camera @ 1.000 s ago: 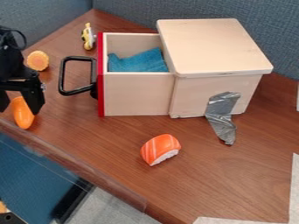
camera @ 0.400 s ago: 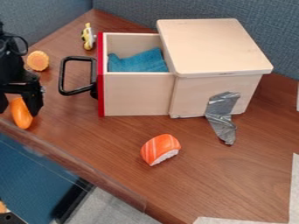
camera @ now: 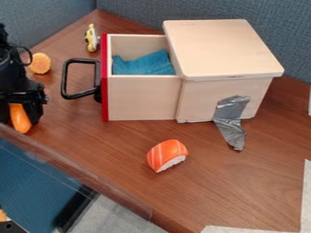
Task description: Take the carrot and put it in the drawer
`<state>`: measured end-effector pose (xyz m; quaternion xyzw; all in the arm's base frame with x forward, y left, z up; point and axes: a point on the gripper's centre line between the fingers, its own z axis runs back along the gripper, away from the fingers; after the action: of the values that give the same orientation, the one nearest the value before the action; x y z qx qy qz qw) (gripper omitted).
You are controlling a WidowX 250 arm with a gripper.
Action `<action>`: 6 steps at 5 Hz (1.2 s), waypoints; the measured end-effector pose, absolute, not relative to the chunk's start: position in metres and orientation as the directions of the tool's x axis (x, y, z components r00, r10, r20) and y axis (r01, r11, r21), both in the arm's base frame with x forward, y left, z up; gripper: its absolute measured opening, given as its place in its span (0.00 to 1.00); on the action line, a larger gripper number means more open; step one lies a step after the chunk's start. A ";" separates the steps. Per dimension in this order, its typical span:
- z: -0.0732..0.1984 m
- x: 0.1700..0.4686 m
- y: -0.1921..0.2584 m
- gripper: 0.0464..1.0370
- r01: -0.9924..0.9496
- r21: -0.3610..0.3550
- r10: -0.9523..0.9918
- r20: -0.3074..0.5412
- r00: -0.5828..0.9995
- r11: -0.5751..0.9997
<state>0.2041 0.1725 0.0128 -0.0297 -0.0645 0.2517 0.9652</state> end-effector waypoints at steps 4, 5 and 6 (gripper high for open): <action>0.122 0.225 0.172 0.67 -0.445 -0.280 0.480 0.072 0.874 0.851; 0.142 0.251 0.149 0.67 -0.393 -0.320 0.436 0.074 0.897 0.862; 0.145 0.278 0.117 0.67 -0.367 -0.358 0.414 0.063 0.908 0.859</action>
<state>0.2780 0.1175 0.1451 -0.1719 -0.0689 0.2030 0.9615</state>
